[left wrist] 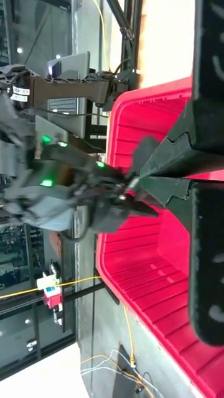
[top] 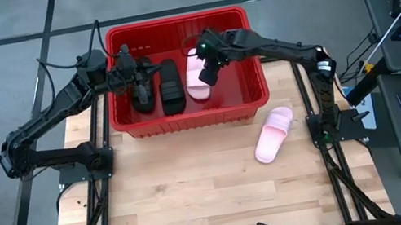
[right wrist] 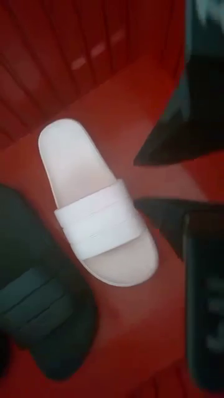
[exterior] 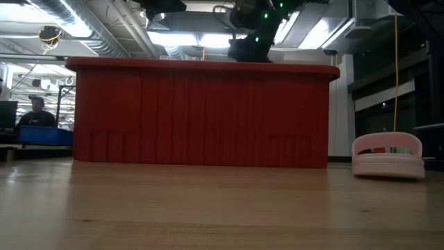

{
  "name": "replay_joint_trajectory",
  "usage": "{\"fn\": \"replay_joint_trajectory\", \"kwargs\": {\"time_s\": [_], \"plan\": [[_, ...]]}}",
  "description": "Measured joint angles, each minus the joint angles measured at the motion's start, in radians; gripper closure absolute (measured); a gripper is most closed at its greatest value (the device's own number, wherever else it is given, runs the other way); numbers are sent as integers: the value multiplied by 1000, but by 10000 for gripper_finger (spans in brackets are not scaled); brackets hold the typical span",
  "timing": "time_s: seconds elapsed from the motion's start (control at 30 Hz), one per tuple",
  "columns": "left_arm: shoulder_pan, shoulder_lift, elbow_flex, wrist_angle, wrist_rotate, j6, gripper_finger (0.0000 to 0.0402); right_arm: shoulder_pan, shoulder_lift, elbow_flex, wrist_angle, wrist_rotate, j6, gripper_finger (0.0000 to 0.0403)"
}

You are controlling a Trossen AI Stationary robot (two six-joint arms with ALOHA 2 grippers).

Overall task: Pick and place slides into bin
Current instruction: Put the pink slide into the red bin

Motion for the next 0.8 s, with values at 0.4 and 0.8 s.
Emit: {"fn": "replay_joint_trajectory", "kwargs": {"time_s": [0.4, 0.8], "plan": [[0, 0, 0, 0, 0, 21, 400, 0, -7, 316, -440, 23, -37, 398], [0, 0, 0, 0, 0, 40, 400, 6, -219, 328, -594, -16, 50, 401]]}}
